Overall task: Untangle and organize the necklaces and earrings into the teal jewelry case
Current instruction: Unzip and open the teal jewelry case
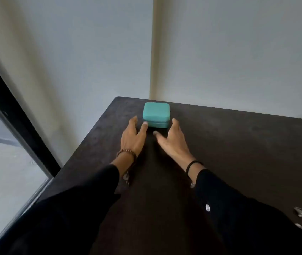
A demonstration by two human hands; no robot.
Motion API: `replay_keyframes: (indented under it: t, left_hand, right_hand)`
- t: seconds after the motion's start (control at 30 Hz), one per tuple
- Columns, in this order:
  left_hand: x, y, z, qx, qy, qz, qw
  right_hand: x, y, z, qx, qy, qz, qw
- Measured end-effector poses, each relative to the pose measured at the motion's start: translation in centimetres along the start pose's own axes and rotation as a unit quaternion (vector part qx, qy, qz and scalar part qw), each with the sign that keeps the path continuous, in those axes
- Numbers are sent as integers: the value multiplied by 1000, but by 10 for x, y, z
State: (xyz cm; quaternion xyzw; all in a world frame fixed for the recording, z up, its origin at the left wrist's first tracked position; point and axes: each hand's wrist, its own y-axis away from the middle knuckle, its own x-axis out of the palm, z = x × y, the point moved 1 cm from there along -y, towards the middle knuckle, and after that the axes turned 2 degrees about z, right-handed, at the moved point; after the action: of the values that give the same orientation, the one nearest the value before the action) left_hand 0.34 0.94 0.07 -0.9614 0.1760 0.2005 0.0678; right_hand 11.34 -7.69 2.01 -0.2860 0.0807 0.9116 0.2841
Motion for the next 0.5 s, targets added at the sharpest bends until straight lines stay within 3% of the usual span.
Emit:
replay_keyframes:
  t: [0.1,0.27,0.5]
  left_hand:
    - [8,-17,-1,0,7,-26,1000]
    - [11,-25,1,1,14,-2,1000]
    - [5,-16,6,24,34,-6,999]
  right_hand:
    - [5,-21,-6,-13,-16,-36,999]
    - [17,-31,-17,-44,-25,-69,996]
    - [9,-18,-25,-37,-73,-58,995]
